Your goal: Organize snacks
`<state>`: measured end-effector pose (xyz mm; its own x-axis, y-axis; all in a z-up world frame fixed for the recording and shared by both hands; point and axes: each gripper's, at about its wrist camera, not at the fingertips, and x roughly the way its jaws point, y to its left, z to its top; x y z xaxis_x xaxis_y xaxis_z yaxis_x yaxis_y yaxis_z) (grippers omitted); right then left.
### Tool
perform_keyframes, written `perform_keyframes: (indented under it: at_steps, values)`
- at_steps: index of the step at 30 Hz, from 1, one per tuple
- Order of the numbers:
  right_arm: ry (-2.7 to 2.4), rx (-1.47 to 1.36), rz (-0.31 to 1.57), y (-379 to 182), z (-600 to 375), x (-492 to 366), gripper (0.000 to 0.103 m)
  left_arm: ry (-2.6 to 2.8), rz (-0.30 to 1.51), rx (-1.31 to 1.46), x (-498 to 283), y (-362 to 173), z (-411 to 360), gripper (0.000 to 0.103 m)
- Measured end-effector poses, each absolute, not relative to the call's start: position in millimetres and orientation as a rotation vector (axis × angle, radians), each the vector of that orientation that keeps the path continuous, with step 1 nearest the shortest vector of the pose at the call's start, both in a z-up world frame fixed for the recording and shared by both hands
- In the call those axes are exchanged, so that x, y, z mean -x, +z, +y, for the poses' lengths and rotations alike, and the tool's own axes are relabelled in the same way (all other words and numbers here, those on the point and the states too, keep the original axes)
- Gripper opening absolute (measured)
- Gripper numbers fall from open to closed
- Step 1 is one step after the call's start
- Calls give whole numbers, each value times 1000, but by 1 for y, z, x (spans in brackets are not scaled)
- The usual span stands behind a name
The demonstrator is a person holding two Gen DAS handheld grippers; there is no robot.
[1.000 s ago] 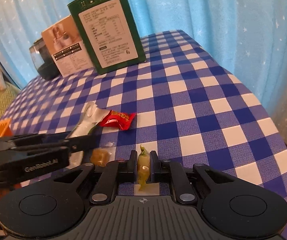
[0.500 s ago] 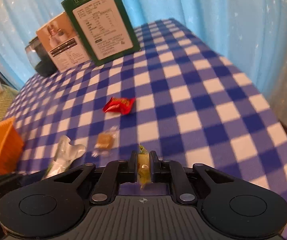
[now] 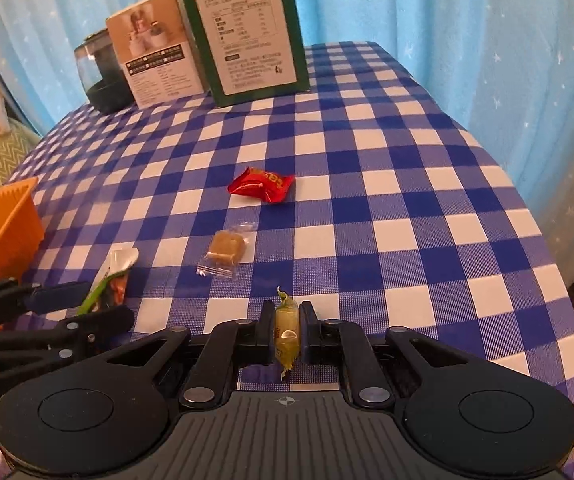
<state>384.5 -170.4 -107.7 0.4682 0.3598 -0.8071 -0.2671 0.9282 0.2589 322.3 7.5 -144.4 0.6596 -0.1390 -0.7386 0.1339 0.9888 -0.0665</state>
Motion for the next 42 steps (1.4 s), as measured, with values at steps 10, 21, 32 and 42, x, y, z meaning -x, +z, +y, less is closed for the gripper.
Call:
perform_keyframes:
  at_steps: [10, 21, 32, 42]
  values:
    - [392, -40, 1009, -108, -164, -385, 13, -126, 854, -4, -326, -151, 16, 25]
    - [400, -49, 1015, -104, -169, -383, 12, -153, 847, 36, -317, -142, 12, 23]
    - [395, -127, 934, -77, -174, -362, 12, -187, 814, 106, -296, -120, 11, 23]
    - [393, -117, 892, -54, -161, -312, 12, -161, 790, 161, -244, -97, 18, 23]
